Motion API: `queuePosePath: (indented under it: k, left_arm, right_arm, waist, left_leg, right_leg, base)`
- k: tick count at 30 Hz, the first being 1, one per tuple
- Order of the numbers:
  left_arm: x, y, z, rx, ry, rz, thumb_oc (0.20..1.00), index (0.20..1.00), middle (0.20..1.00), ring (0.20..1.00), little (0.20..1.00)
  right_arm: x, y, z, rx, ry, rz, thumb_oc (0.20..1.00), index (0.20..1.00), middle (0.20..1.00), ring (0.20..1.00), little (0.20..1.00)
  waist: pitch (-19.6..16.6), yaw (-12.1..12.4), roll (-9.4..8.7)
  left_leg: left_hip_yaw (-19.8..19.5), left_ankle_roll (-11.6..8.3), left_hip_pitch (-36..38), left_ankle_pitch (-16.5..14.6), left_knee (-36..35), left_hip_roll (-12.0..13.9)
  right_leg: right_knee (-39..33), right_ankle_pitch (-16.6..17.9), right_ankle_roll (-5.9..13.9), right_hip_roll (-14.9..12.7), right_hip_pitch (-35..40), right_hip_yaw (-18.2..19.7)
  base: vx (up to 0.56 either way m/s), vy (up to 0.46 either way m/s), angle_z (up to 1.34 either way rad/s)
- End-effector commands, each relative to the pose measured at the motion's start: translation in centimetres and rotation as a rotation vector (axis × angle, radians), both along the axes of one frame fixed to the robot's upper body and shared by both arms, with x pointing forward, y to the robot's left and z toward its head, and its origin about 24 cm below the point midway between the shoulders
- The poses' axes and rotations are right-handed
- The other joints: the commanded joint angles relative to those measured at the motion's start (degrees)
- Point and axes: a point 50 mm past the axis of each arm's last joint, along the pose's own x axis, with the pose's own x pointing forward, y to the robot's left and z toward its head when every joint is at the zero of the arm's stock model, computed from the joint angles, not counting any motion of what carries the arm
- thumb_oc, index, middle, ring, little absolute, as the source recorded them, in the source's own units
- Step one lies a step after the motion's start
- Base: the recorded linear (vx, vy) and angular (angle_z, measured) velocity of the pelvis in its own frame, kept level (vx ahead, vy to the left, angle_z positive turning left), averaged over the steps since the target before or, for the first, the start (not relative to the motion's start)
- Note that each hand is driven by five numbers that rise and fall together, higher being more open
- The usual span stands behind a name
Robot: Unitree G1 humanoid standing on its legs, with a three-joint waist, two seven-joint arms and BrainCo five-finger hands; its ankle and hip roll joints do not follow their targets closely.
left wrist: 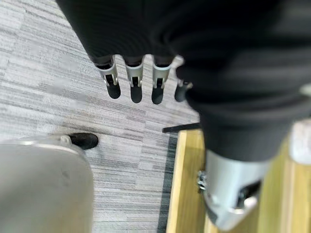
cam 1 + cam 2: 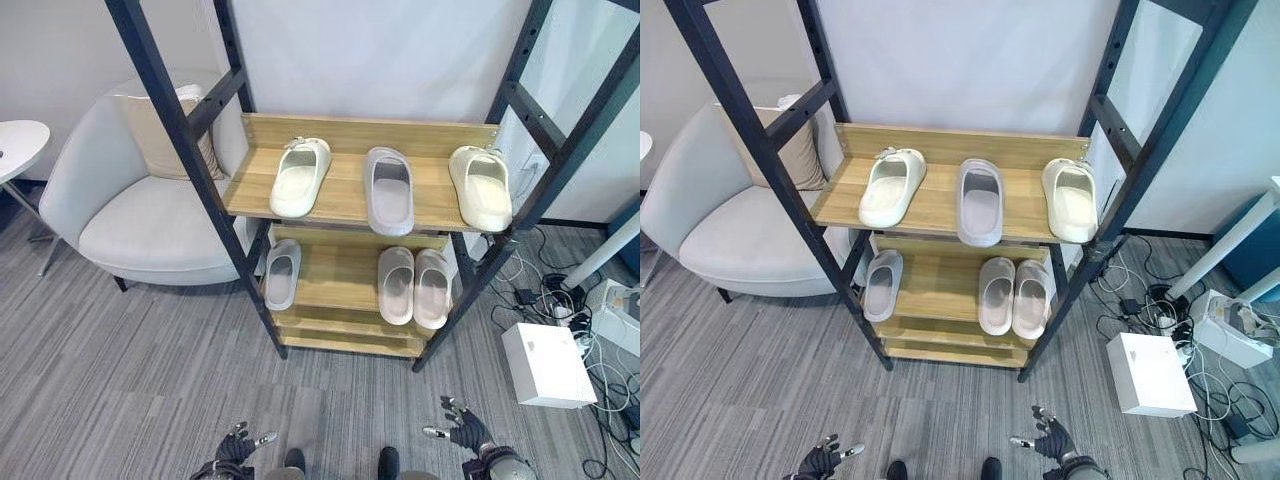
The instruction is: Arrange the slippers neatly on the shoe rack.
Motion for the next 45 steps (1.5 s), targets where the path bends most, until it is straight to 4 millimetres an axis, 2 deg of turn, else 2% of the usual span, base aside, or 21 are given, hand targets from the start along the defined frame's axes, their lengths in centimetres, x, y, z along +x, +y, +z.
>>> queuePosePath:
  k: [1,5,11,13,14,15,16,19,20,21,22,23,24,25,28,32,39,40,42,43,45]
  left_arm:
    - [3.4,0.2,1.6,0.017,-0.128,-0.019,1.0,1.0,1.0,1.0,1.0]
    - [3.5,0.0,1.6,0.028,-0.126,-0.034,1.0,1.0,1.0,1.0,1.0]
    - [2.4,0.3,1.1,0.021,-0.091,-0.008,1.0,1.0,1.0,1.0,1.0]
    - [2.0,0.6,0.9,0.028,-0.075,-0.01,1.0,1.0,1.0,1.0,1.0]
    - [1.9,0.7,0.9,0.032,-0.07,-0.015,1.0,1.0,1.0,1.0,1.0]
    - [2.0,0.7,0.9,0.032,-0.07,-0.015,1.0,1.0,1.0,1.0,1.0]
    - [1.9,0.9,0.9,0.042,-0.066,-0.025,1.0,1.0,1.0,1.0,1.0]
    - [1.9,0.9,0.9,0.049,-0.06,-0.041,1.0,1.0,1.0,1.0,1.0]
    - [1.9,1.1,0.9,0.049,-0.061,-0.041,1.0,1.0,1.0,1.0,1.0]
    - [1.9,1.1,0.9,0.049,-0.061,-0.041,1.0,1.0,1.0,1.0,1.0]
    - [1.9,1.3,0.9,0.047,-0.062,-0.031,1.0,1.0,1.0,1.0,1.0]
    - [1.9,1.3,0.9,0.047,-0.062,-0.031,1.0,1.0,1.0,1.0,1.0]
    - [2.0,1.3,0.9,0.05,-0.056,-0.034,1.0,1.0,1.0,1.0,1.0]
    - [2.0,1.3,0.9,0.049,-0.056,-0.034,1.0,1.0,1.0,1.0,1.0]
    - [2.7,1.0,1.1,0.047,-0.079,-0.036,1.0,1.0,1.0,1.0,1.0]
    - [2.6,0.7,1.0,0.043,-0.073,-0.05,1.0,1.0,1.0,1.0,1.0]
    - [2.8,-0.4,0.9,0.026,-0.071,-0.091,1.0,1.0,1.0,1.0,1.0]
    - [3.2,-0.5,1.1,0.021,-0.091,-0.093,1.0,1.0,1.0,1.0,1.0]
    - [3.2,-0.5,1.1,0.021,-0.091,-0.093,1.0,1.0,1.0,1.0,1.0]
    - [3.8,-0.6,1.5,0.017,-0.124,-0.084,1.0,1.0,1.0,1.0,1.0]
    - [4.1,-0.6,1.7,0.014,-0.136,-0.083,1.0,1.0,1.0,1.0,1.0]
  right_arm:
    - [3.3,0.4,2.0,0.028,-0.154,-0.009,1.0,1.0,1.0,1.0,1.0]
    - [3.7,-0.1,2.2,0.012,-0.169,-0.035,1.0,1.0,1.0,1.0,1.0]
    - [3.9,0.3,1.9,0.043,-0.16,-0.063,1.0,1.0,1.0,1.0,1.0]
    - [4.1,0.9,1.9,0.051,-0.16,-0.043,1.0,1.0,1.0,1.0,1.0]
    - [4.4,1.5,1.9,0.061,-0.163,-0.021,1.0,1.0,1.0,1.0,1.0]
    - [4.4,1.5,1.9,0.061,-0.163,-0.021,1.0,1.0,1.0,1.0,1.0]
    - [4.9,2.0,2.2,0.072,-0.182,0.004,1.0,1.0,1.0,1.0,1.0]
    - [4.9,2.3,2.1,0.075,-0.178,0.017,1.0,1.0,1.0,1.0,1.0]
    - [4.7,2.5,1.9,0.08,-0.164,0.017,1.0,1.0,1.0,1.0,1.0]
    - [4.7,2.5,1.9,0.08,-0.164,0.017,1.0,1.0,1.0,1.0,1.0]
    - [4.5,2.4,1.7,0.08,-0.155,0.01,1.0,1.0,1.0,1.0,1.0]
    - [4.5,2.4,1.7,0.08,-0.155,0.01,1.0,1.0,1.0,1.0,1.0]
    - [4.5,2.4,1.7,0.079,-0.153,0.004,1.0,1.0,1.0,1.0,1.0]
    - [4.5,2.4,1.7,0.079,-0.154,0.004,1.0,1.0,1.0,1.0,1.0]
    - [4.2,2.1,1.6,0.079,-0.148,-0.003,1.0,1.0,1.0,1.0,1.0]
    - [3.7,1.8,1.5,0.074,-0.137,-0.007,1.0,1.0,1.0,1.0,1.0]
    - [2.6,0.7,1.0,0.072,-0.102,-0.043,1.0,1.0,1.0,1.0,1.0]
    - [2.5,0.5,1.1,0.071,-0.101,-0.038,1.0,1.0,1.0,1.0,1.0]
    - [2.5,0.5,1.1,0.071,-0.101,-0.038,1.0,1.0,1.0,1.0,1.0]
    - [2.7,0.3,1.4,0.067,-0.114,-0.022,1.0,1.0,1.0,1.0,1.0]
    - [2.6,0.3,1.3,0.06,-0.107,-0.015,1.0,1.0,1.0,1.0,1.0]
  waist:
    - [1.88,0.35,-2.34]
    - [1.57,0.88,-1.79]
    - [-1.13,1.41,-2.53]
    - [-1.38,1.82,-3.13]
    - [-0.67,1.71,-3.05]
    - [-0.68,1.77,-3.07]
    - [0.56,1.36,-3.11]
    - [1.56,1.11,-2.65]
    - [2.16,0.5,-2.37]
    - [2.18,0.5,-2.38]
    - [2.51,0.24,-2.23]
    - [2.65,0.18,-2.2]
    - [2.9,-0.35,-2.8]
    - [3.08,-0.39,-2.73]
    - [3.76,-1.88,-3.33]
    - [3.37,-2.43,-3.5]
    - [0.81,-3.61,-2.47]
    - [1.0,-3.49,-2.46]
    - [1.02,-3.54,-2.46]
    - [1.76,-2.83,-3.13]
    - [1.88,-2.53,-3.27]
  left_leg:
    - [0.41,0.51,-5.63,3.97,-0.57,-0.93]
    - [0.79,0.21,-6.35,6.69,-5.17,-0.93]
    - [1.32,2.09,-3.85,4.38,-6.29,-3.16]
    - [1.76,3.3,-3.34,2.63,-5.43,-4.39]
    - [1.88,4.4,-2.14,1.64,-5.4,-5.03]
    - [1.95,4.41,-2.15,1.63,-5.4,-5.04]
    - [2.33,5.45,-0.68,0.88,-5.67,-5.64]
    - [2.33,5.95,0.55,0.16,-6.07,-5.69]
    - [1.8,6.17,1.9,-0.36,-6.57,-5.64]
    - [1.8,6.17,1.93,-0.36,-6.57,-5.65]
    - [1.92,6.02,3.17,-0.98,-7.16,-5.76]
    - [1.86,6.01,3.34,-1.01,-7.18,-5.73]
    - [1.8,5.75,4.46,-1.93,-7.56,-6.22]
    - [1.75,5.73,4.7,-2.0,-7.58,-6.15]
    - [0.47,5.08,7.42,-3.47,-7.55,-6.4]
    - [-0.47,4.85,8.58,-4.7,-6.83,-6.64]
    - [-2.08,2.65,9.17,-6.25,-3.33,-3.9]
    - [-2.58,1.51,7.94,-4.93,-0.06,-3.62]
    - [-2.64,1.51,7.91,-4.95,0.0,-3.62]
    - [-4.16,-0.01,4.97,-2.45,6.76,-4.96]
    - [-4.24,-0.09,4.08,-2.14,6.64,-4.8]
  right_leg:
    - [4.84,-10.12,2.58,-2.07,3.14,1.69]
    - [3.95,-10.94,3.29,-2.02,5.16,2.72]
    - [3.8,-10.5,5.64,-4.93,6.04,3.82]
    - [7.13,-10.2,6.8,-6.38,4.76,4.65]
    - [13.77,-8.11,7.52,-6.88,1.22,5.77]
    - [13.91,-8.18,7.53,-6.91,1.11,5.85]
    - [19.94,-3.69,8.28,-7.33,-2.18,6.54]
    - [23.65,-2.34,8.14,-7.21,-4.73,6.62]
    - [23.24,-3.06,7.35,-5.39,-7.29,6.92]
    - [23.25,-3.07,7.36,-5.4,-7.27,6.92]
    - [18.52,-3.86,6.75,-4.91,-8.76,5.27]
    - [18.46,-3.88,6.74,-4.89,-8.53,5.19]
    - [10.43,-2.45,6.9,-4.49,-10.18,4.88]
    - [10.25,-2.41,6.89,-4.42,-9.85,4.79]
    - [1.97,1.49,7.95,-3.41,-13.03,5.46]
    - [2.05,1.38,7.58,-3.61,-11.64,5.05]
    - [3.39,-1.72,4.53,-1.64,-7.74,4.39]
    - [3.34,-2.7,3.64,-1.3,-6.31,3.79]
    - [3.33,-2.71,3.64,-1.31,-6.28,3.73]
    - [2.54,-2.84,2.87,-1.62,-4.39,3.23]
    - [2.14,-3.26,2.77,-1.73,-3.83,2.91]
  base:
    - [0.19,0.047,0.19]
    - [0.16,0.095,0.09]
    - [0.22,0.203,-0.11]
    - [0.18,0.274,-0.13]
    - [0.1,0.209,-0.11]
    - [0.1,0.269,-0.16]
    - [0.05,0.129,-0.03]
    - [0.09,0.145,-0.13]
    - [0.14,0.112,-0.07]
    - [0.2,0.077,-0.12]
    - [0.11,0.016,0.01]
    - [0.22,-0.021,-0.14]
    - [0.11,-0.039,-0.14]
    - [0.17,-0.057,-0.12]
    - [0.22,-0.079,0.09]
    - [0.18,-0.096,0.19]
    - [0.2,-0.176,0.17]
    - [0.08,-0.1,0.1]
    - [0.08,-0.099,0.15]
    - [0.07,-0.097,0.27]
    - [0.08,-0.053,0.26]
